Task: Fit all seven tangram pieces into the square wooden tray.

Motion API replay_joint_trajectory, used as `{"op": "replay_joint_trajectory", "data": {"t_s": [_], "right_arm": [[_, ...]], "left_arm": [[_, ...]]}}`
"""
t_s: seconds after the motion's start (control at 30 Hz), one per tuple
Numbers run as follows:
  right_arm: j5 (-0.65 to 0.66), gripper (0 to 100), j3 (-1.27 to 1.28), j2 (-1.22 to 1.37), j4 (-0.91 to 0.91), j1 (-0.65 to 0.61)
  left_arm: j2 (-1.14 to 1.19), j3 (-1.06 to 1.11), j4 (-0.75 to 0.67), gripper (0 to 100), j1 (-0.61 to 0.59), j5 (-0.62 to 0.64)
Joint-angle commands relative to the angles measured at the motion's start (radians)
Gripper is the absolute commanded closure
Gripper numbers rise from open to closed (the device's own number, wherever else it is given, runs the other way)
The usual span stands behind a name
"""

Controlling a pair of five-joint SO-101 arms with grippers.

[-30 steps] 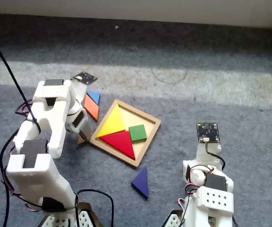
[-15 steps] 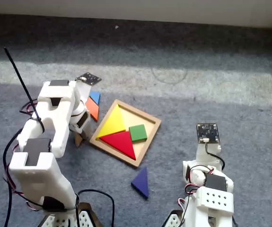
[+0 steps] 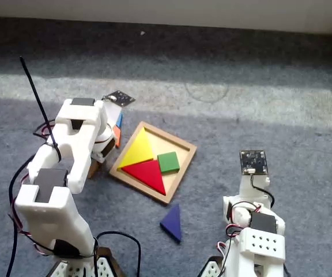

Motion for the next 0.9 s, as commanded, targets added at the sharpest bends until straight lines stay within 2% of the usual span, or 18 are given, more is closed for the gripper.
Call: {"op": "replay_joint_trajectory", "data": {"t_s": [0.0,0.27,0.47,0.7,0.87], "right_arm": [[0.011,96.4,-0.002,-0.015,-0.019,0.010],[0.011,96.4,-0.002,-0.015,-0.019,0.010],[0.011,96.4,-0.002,-0.015,-0.019,0.010],[0.012,96.4,-0.005,-0.015,-0.021,0.056],[0.012,96.4,-0.005,-0.015,-0.021,0.056]], "left_arm": [[-0.016,-0.012,0.032,100,0.025,0.008],[-0.096,-0.008,0.074,100,0.031,0.011],[-0.309,-0.004,0.143,100,0.151,0.014],[-0.334,-0.004,0.103,100,0.352,0.160],[-0.332,-0.002,0.031,100,0.433,0.276]]}}
